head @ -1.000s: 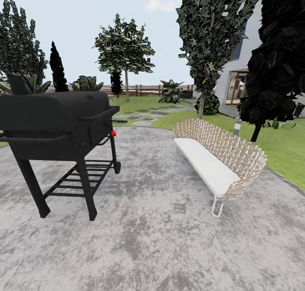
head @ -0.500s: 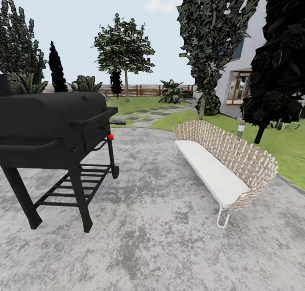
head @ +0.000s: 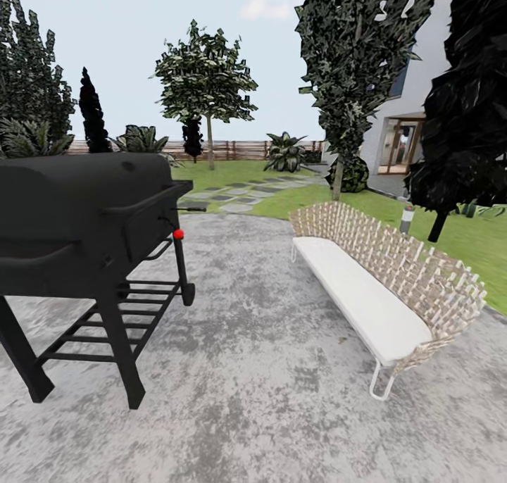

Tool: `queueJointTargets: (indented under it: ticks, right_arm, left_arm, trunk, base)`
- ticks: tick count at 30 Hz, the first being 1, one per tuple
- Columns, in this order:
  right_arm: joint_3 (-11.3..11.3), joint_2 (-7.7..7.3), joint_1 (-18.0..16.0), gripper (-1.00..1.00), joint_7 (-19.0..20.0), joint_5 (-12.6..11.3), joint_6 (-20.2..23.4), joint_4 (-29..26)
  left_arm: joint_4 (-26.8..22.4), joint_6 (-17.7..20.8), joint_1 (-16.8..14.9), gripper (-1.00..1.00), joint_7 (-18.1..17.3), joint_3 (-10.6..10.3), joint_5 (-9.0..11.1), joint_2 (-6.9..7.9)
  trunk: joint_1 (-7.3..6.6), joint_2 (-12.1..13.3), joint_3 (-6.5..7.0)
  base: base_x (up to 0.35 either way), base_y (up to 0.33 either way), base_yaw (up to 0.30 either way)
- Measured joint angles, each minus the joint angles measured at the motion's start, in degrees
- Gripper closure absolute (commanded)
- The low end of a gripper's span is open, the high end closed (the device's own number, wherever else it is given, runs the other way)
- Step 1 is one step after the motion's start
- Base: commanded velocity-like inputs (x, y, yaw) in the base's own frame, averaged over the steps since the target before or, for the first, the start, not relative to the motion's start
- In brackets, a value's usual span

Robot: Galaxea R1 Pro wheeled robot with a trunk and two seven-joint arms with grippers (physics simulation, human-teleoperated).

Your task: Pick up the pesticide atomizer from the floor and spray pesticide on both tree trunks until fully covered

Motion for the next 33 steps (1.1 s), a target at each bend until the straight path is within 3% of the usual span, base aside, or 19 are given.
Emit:
queueJointTargets:
  ticks: [19, 25, 33]
  right_arm:
    - [-0.12, 0.03, 0.00, -1.00, -0.17, -0.06, 0.00, -0.01]
    - [-0.15, 0.00, 0.00, -1.00, -0.17, -0.07, 0.00, -0.01]
    - [-0.16, 0.00, 0.00, -1.00, -0.18, -0.07, 0.00, -0.02]
  left_arm:
    - [0.01, 0.00, 0.04, -1.00, 0.00, 0.08, 0.00, 0.00]
    - [0.01, -0.01, 0.04, -1.00, 0.00, 0.03, 0.06, 0.00]
    - [0.01, -0.10, 0.06, -1.00, 0.00, 0.00, 0.06, 0.00]
  trunk:
    - [0.00, 0.00, 0.00]
    - [0.01, 0.00, 0.00]
    - [0.03, 0.00, 0.09]
  base:
    - [0.335, 0.022, -0.010]
    - [0.286, 0.124, -0.188]
    - [0.065, 0.025, -0.234]
